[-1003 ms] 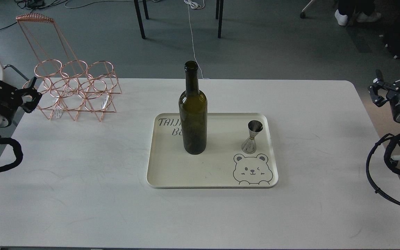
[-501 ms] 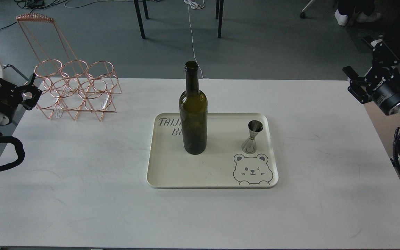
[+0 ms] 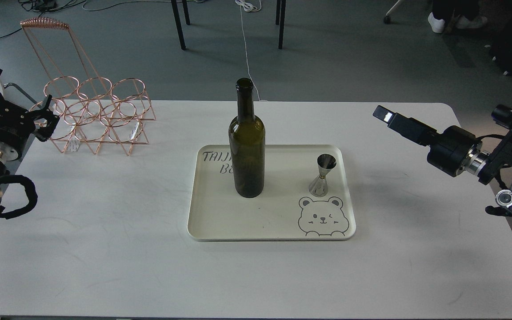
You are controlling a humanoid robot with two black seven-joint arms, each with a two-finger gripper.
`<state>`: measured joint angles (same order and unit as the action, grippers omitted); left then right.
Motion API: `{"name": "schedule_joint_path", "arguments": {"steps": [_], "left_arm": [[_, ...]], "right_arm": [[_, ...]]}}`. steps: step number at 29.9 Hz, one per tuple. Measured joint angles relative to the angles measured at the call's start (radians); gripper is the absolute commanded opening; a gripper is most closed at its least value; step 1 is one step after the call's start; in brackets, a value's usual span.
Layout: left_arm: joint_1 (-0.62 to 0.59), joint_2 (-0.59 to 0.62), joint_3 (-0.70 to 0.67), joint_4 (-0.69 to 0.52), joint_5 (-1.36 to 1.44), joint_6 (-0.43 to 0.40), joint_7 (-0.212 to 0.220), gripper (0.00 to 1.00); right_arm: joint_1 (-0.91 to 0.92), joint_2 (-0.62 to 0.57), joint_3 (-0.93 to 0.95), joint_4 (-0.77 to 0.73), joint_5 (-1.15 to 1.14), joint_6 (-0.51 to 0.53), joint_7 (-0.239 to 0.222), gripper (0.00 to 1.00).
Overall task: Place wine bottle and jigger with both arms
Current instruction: 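Reach the right gripper to the metal jigger on the tray and grasp it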
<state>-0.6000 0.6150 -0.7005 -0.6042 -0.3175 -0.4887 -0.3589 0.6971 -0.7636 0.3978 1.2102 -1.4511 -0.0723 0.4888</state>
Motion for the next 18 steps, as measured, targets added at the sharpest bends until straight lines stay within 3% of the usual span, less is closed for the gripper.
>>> {"name": "schedule_joint_path", "arguments": {"steps": [9, 18], "left_arm": [[0.0, 0.006, 0.001, 0.002, 0.001, 0.0, -0.002, 0.99], [0.003, 0.011, -0.004, 0.009, 0.0, 0.0, -0.021, 0.99]], "right_arm": [[0.069, 0.01, -0.222, -0.054, -0.299, -0.109, 0.0, 0.9], [0.077, 0.181, -0.288, -0.229, -0.346, -0.132, 0.0, 0.75]]}}
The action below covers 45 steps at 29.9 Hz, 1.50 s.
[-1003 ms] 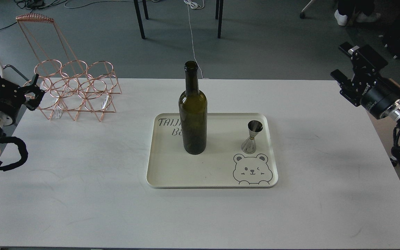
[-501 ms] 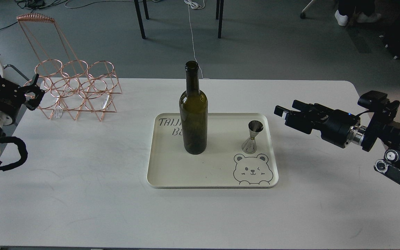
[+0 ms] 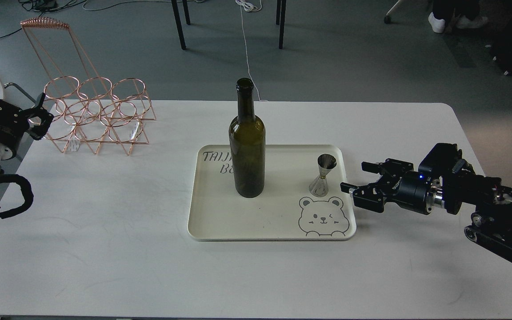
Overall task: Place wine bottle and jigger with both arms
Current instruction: 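Reach the right gripper to the metal jigger on the tray and grasp it, then lift the jigger with the right gripper and carry it off the tray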
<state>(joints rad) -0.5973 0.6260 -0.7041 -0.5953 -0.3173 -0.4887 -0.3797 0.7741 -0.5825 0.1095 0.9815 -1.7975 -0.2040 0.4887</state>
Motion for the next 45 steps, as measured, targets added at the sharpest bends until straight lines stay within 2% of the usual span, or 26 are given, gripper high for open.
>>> {"name": "schedule_joint_path", "arguments": {"steps": [9, 13, 16, 21, 27, 37, 45], "left_arm": [[0.005, 0.014, 0.001, 0.009, 0.006, 0.0, -0.001, 0.99], [0.006, 0.014, 0.002, 0.025, 0.006, 0.0, -0.001, 0.99], [0.006, 0.014, 0.002, 0.028, 0.006, 0.0, -0.001, 0.99], [0.001, 0.018, 0.0, 0.03, 0.006, 0.0, -0.001, 0.99], [-0.002, 0.019, 0.0, 0.03, 0.006, 0.0, -0.001, 0.99], [-0.006, 0.028, -0.001, 0.029, 0.006, 0.0, -0.001, 0.99], [-0.007, 0.035, -0.002, 0.028, 0.004, 0.0, -0.001, 0.99]], "right_arm": [[0.031, 0.109, -0.01, -0.087, 0.0, 0.0, 0.0, 0.66], [0.043, 0.155, -0.011, -0.122, 0.0, -0.001, 0.0, 0.58], [0.05, 0.173, -0.022, -0.131, 0.0, -0.001, 0.0, 0.46], [0.085, 0.187, -0.077, -0.143, 0.0, 0.0, 0.0, 0.2], [0.097, 0.191, -0.088, -0.149, 0.0, -0.002, 0.0, 0.05], [0.108, 0.171, -0.082, -0.146, 0.003, -0.073, 0.0, 0.04], [0.118, 0.041, 0.01, -0.137, 0.019, -0.131, 0.0, 0.04]]}}
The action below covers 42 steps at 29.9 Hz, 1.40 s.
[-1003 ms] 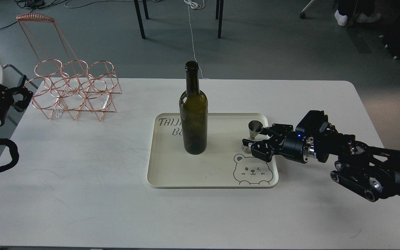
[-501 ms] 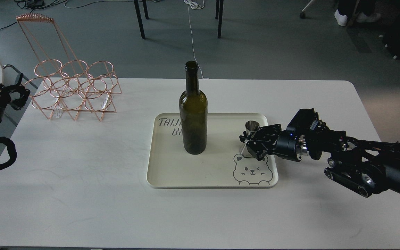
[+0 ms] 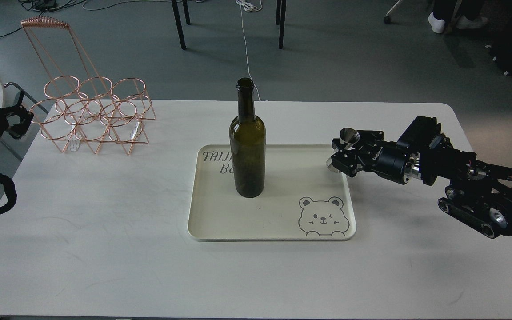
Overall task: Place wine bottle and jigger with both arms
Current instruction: 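Lift the jigger with the right gripper and carry it off the tray, then set the jigger on the table beside the tray and withdraw the right gripper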
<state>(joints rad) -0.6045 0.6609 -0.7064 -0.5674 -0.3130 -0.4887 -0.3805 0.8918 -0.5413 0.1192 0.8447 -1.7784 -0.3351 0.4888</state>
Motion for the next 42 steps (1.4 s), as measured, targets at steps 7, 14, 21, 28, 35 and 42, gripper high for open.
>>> {"name": "schedule_joint_path", "arguments": {"steps": [7, 14, 21, 28, 35, 42], "left_arm": [[0.0, 0.0, 0.001, -0.001, 0.001, 0.0, 0.001, 0.99], [-0.009, -0.001, 0.003, -0.003, 0.002, 0.0, 0.002, 0.99], [-0.019, -0.003, 0.005, -0.008, 0.003, 0.0, 0.003, 0.99], [-0.023, -0.003, 0.006, -0.009, 0.003, 0.0, 0.004, 0.99], [-0.024, 0.003, 0.007, -0.009, 0.003, 0.0, 0.004, 0.99], [-0.026, 0.003, 0.007, -0.009, 0.003, 0.0, 0.004, 0.99]], "right_arm": [[-0.094, -0.12, 0.058, -0.005, 0.053, -0.077, 0.0, 0.04], [-0.198, -0.2, 0.06, -0.018, 0.169, -0.146, 0.0, 0.05], [-0.26, -0.208, 0.06, -0.038, 0.223, -0.154, 0.0, 0.09], [-0.291, -0.197, 0.057, -0.047, 0.269, -0.154, 0.0, 0.14], [-0.307, -0.195, 0.053, -0.051, 0.287, -0.154, 0.0, 0.25], [-0.31, -0.195, 0.051, -0.04, 0.287, -0.154, 0.0, 0.37]]}}
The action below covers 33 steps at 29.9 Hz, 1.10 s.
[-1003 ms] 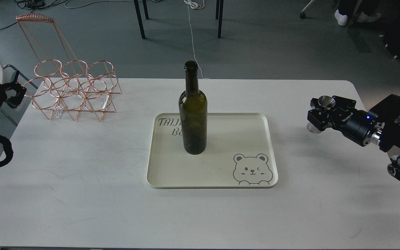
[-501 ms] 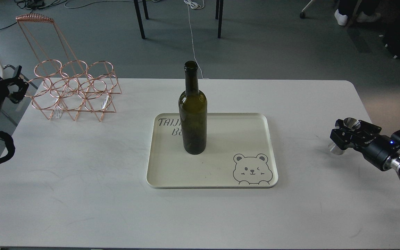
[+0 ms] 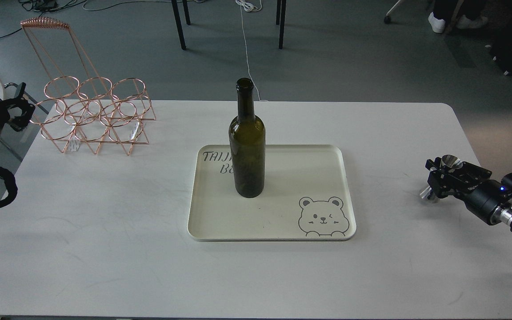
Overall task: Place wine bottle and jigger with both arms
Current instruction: 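Set the jigger on the table beside the tray and withdraw the right gripper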
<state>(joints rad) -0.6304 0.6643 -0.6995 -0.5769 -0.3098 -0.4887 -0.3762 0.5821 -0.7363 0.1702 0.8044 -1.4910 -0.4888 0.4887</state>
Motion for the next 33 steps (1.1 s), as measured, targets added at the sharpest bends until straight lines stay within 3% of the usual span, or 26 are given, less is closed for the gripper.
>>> {"name": "schedule_joint_path", "arguments": {"steps": [15, 18, 20, 21, 29, 33], "left_arm": [[-0.001, 0.045, -0.002, -0.003, 0.0, 0.0, 0.0, 0.99], [-0.002, 0.048, -0.002, -0.003, 0.0, 0.0, -0.001, 0.99], [-0.002, 0.052, -0.003, -0.005, 0.0, 0.0, -0.001, 0.99], [-0.002, 0.054, -0.003, -0.005, 0.0, 0.0, -0.001, 0.99], [-0.011, 0.081, 0.007, -0.012, 0.003, 0.0, 0.012, 0.99], [-0.013, 0.147, 0.016, -0.089, 0.046, 0.0, 0.03, 0.98]], "right_arm": [[-0.052, -0.024, -0.002, 0.054, 0.005, 0.0, 0.0, 0.52], [-0.064, -0.057, -0.002, 0.086, 0.005, 0.0, 0.0, 0.69], [-0.074, -0.101, 0.0, 0.128, 0.006, 0.0, 0.0, 0.94], [-0.077, -0.122, 0.003, 0.149, 0.008, 0.0, 0.0, 0.97], [-0.085, -0.339, 0.0, 0.328, 0.146, 0.0, 0.0, 0.97], [-0.054, -0.379, 0.009, 0.335, 0.264, 0.0, 0.0, 0.97]]}}
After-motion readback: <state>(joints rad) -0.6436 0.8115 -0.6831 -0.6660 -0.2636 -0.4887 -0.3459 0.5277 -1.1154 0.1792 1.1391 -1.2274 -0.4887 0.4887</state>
